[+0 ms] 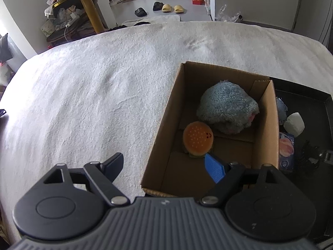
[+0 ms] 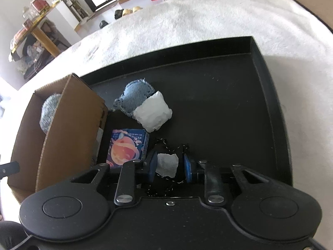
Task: Organize soft objects
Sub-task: 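Lower the right gripper and close it on the black-and-white plush, then lift the black-and-white plush with the right gripper into the box and release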
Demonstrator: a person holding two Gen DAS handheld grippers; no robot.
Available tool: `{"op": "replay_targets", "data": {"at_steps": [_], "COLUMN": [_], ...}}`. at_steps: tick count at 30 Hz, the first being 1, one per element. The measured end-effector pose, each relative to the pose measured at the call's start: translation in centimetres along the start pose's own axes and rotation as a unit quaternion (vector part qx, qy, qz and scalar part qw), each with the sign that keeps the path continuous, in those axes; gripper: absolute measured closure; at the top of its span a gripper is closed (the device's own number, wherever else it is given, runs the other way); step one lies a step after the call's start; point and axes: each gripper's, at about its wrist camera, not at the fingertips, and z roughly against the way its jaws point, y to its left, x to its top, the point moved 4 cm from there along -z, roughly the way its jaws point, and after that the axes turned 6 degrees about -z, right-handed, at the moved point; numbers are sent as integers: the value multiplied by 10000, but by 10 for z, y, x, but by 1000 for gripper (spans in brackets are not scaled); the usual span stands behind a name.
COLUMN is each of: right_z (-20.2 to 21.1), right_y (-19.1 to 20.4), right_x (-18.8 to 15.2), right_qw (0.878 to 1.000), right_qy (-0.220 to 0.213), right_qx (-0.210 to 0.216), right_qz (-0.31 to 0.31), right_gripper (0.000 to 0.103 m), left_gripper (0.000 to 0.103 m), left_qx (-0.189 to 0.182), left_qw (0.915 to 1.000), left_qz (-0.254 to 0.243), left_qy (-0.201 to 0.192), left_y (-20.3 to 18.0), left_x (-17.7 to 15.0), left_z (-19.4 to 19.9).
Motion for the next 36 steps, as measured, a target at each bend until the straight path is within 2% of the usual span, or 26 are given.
{"op": "replay_targets", "data": {"at_steps": [9, 22, 36], "right_z": [37, 74, 96], "right_y": [1, 21, 75], "right_x": [3, 11, 17], "right_qw": [9996, 9974, 9898], "right_qy": [-219, -723, -1179], "right_qx": [164, 29, 95], "right_qz": [-64, 58, 793], "right_gripper": [76, 76, 75], "left_gripper": [19, 19, 19], "left_qx": [-86, -338, -573], "left_qw": [9999, 9989, 9970], "left_qz": [-30, 209, 427], "left_qy": [-128, -231, -308], "left_y": [5, 24, 44], "left_x": [-2, -11, -18], "left_z": [15, 25, 27]}}
